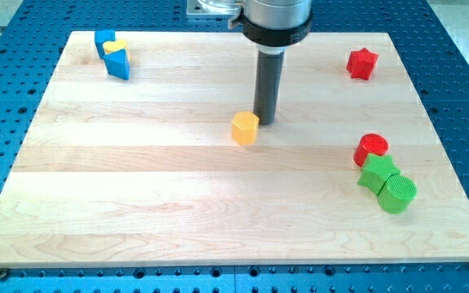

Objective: Put the hexagon below the triangle

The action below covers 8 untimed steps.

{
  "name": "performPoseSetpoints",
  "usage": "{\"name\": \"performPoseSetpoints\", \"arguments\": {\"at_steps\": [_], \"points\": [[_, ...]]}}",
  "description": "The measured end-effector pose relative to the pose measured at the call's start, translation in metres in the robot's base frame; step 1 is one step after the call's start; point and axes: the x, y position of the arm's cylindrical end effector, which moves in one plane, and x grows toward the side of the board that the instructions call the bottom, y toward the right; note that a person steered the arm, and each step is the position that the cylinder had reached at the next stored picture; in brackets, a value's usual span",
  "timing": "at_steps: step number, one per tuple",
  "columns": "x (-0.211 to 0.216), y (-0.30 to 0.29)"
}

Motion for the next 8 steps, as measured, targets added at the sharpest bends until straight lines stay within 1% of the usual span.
{"name": "performPoseSetpoints", "arguments": {"at_steps": [1,2,3,4,5,6,7,8], "points": [[0.017,0.053],[0.026,-0.078],[0.022,-0.138],[0.072,-0.136],[0.132,-0.193],[0.068,-0.218],[-0.01,-0.218],[0.001,-0.226]]}}
